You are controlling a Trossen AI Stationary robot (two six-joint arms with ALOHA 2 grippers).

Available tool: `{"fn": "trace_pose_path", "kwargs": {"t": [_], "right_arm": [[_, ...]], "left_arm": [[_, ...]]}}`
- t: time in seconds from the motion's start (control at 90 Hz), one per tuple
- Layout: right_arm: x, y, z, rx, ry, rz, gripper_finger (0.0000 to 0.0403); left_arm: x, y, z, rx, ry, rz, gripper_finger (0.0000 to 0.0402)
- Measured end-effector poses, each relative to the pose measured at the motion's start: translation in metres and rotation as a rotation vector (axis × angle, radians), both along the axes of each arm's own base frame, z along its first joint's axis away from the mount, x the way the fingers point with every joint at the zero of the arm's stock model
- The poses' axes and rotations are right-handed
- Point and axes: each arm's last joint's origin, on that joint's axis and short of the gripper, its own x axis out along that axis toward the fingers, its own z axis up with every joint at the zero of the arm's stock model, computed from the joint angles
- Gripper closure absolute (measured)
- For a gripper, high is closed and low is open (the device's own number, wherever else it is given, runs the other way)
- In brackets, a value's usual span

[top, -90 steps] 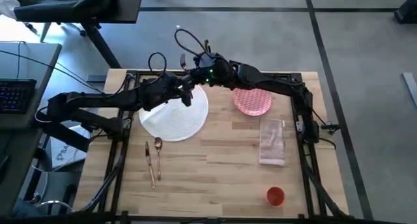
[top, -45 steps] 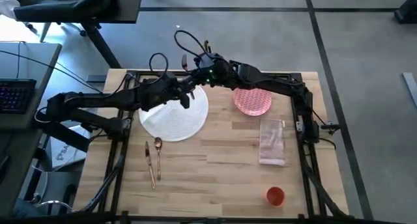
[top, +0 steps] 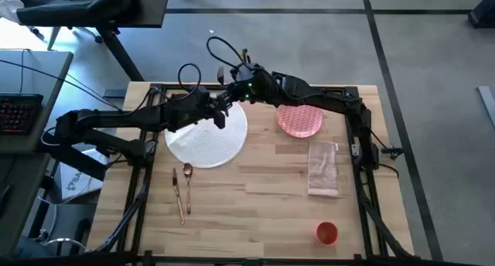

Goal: Set table place
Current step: Move the fork beside the spoon

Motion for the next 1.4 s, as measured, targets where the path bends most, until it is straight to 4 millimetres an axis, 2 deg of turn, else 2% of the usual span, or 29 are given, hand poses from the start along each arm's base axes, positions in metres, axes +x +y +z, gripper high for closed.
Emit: {"fn": "trace_pose_path", "kwargs": {"t": [0.122, 0.367, 0.422, 0.578, 0.667, 0.811, 0.967, 1.133, 1.267, 1.4], "right_arm": [[-0.004, -0.003, 0.0, -0.018, 0.041, 0.037, 0.0386], [-0.036, -0.017, 0.01, -0.001, 0.181, 0.014, 0.0285], [-0.042, -0.019, 0.009, -0.014, 0.24, 0.03, 0.0266], [-0.072, -0.017, 0.025, -0.082, 0.358, 0.12, 0.0231], [-0.086, -0.014, 0.03, -0.106, 0.431, 0.236, 0.0224], [-0.111, -0.01, 0.039, -0.115, 0.504, 0.358, 0.0226], [-0.133, -0.012, 0.051, -0.159, 0.539, 0.38, 0.0226], [-0.149, -0.016, 0.063, -0.198, 0.519, 0.375, 0.0226], [-0.154, -0.022, 0.065, -0.195, 0.517, 0.346, 0.0226], [-0.156, -0.027, 0.067, -0.195, 0.505, 0.328, 0.0226]], "left_arm": [[-0.005, -0.001, 0.001, -0.06, 0.034, -0.003, 0.0401], [-0.033, -0.006, 0.0, -0.281, 0.091, 0.025, 0.0401], [-0.038, -0.009, -0.005, -0.369, 0.119, 0.013, 0.0401], [-0.051, -0.03, -0.03, -0.677, 0.222, -0.073, 0.0401], [-0.056, -0.05, -0.054, -0.859, 0.265, -0.086, 0.0401], [-0.061, -0.087, -0.081, -1.069, 0.183, -0.049, 0.0401], [-0.065, -0.124, -0.093, -1.202, 0.043, 0.021, 0.0401], [-0.082, -0.16, -0.1, -1.323, 0.061, 0.081, 0.0401], [-0.092, -0.174, -0.106, -1.355, 0.176, 0.063, 0.0402], [-0.1, -0.172, -0.113, -1.332, 0.319, 0.105, 0.0402]]}}
